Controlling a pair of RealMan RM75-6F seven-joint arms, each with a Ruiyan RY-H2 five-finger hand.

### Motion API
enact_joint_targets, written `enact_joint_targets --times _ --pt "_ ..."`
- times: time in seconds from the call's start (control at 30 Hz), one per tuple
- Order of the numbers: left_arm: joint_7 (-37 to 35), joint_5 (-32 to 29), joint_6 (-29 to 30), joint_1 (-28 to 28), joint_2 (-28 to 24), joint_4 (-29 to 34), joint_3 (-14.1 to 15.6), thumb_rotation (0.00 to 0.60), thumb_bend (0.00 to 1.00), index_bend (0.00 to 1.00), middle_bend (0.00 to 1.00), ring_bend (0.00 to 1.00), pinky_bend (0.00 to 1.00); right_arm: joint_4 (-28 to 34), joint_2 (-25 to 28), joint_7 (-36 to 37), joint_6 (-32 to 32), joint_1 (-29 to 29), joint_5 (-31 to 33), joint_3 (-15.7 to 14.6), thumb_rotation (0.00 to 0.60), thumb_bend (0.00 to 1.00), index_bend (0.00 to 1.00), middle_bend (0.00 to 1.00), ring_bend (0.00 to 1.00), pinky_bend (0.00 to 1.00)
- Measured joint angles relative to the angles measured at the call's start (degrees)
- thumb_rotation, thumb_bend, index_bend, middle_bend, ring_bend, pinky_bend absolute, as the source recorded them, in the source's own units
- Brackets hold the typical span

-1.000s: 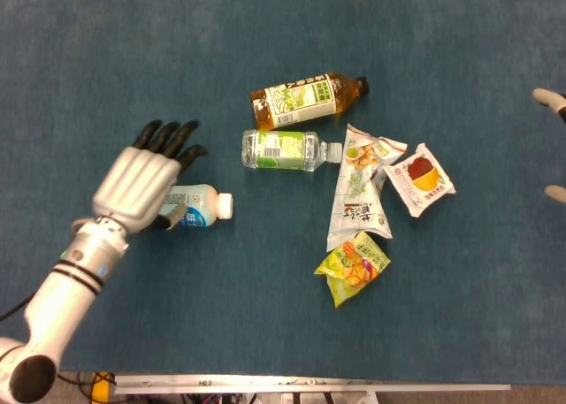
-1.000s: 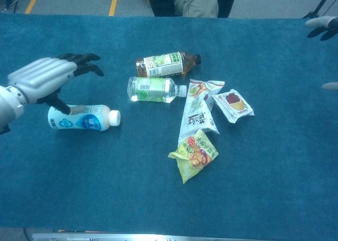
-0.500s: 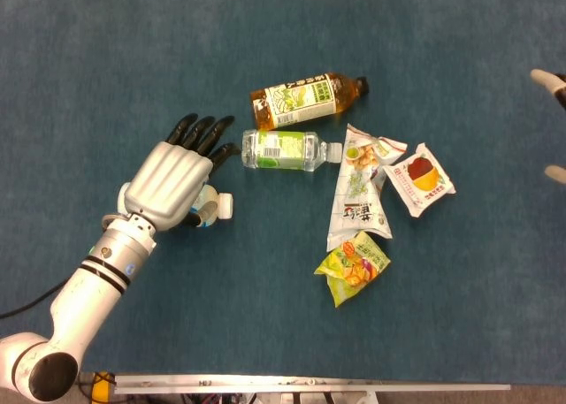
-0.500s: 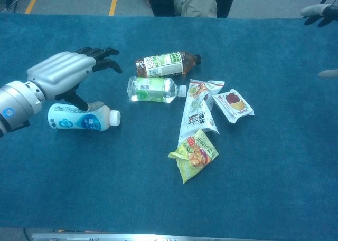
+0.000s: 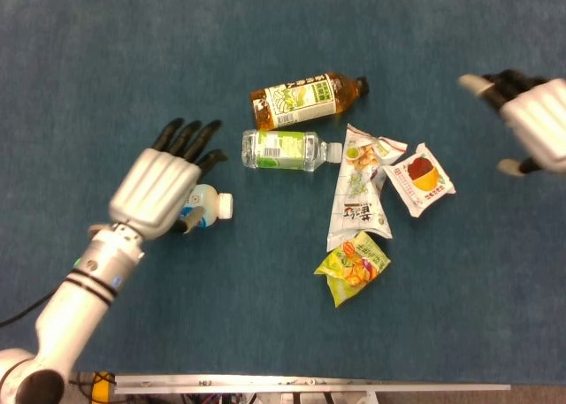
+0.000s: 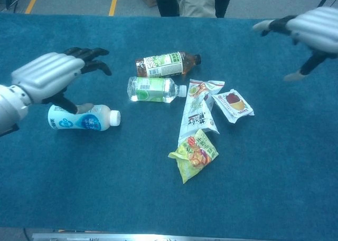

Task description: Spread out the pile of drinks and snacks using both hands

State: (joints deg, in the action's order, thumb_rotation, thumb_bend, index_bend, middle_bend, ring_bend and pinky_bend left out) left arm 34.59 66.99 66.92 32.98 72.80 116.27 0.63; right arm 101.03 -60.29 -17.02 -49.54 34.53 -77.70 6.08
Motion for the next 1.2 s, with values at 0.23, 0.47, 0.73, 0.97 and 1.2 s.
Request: enact_joint_targets --times 0.23,0.47,0.73,0.97,1.2 --pt "-3.02 5.28 4.59 -4.79 -5.12 1.99 3.30 0.600 0.28 0.21 0.00 0.00 0.00 3.94 -3.59 -7.74 4.23 4.49 1.18 -0.42 0.600 0.00 0.05 0.19 0.13 0.30" --pt "-7.77 9.69 7.42 -9.08 -9.17 2.03 5.75 0.600 0.28 0.21 0.00 0.00 0.00 7.25 -7.34 -16.11 6.52 7.68 2.31 -2.45 0.534 0.00 0.04 0.19 0.09 0.23" --pt "-10.81 11.92 7.58 -11.16 -10.75 1.66 6.12 0.600 0.28 0.21 0.00 0.00 0.00 8.10 -11.98 -24.16 7.30 10.33 4.29 -4.90 0.529 0.00 0.04 0.19 0.09 0.21" --pt "-11.93 12.28 6.43 -11.94 -10.98 1.19 5.86 0.600 0.28 0.21 0.00 0.00 0.00 6.39 -15.27 -28.75 7.72 12.35 8.89 -6.79 0.527 0.00 0.04 0.19 0.09 0.21" --pt "-12.60 12.57 5.42 -12.48 -10.90 0.72 5.33 0.600 0.28 0.21 0.00 0.00 0.00 3.66 -16.66 -30.79 6.75 13.25 12.36 -9.17 0.527 0.00 0.04 0.19 0.09 0.21"
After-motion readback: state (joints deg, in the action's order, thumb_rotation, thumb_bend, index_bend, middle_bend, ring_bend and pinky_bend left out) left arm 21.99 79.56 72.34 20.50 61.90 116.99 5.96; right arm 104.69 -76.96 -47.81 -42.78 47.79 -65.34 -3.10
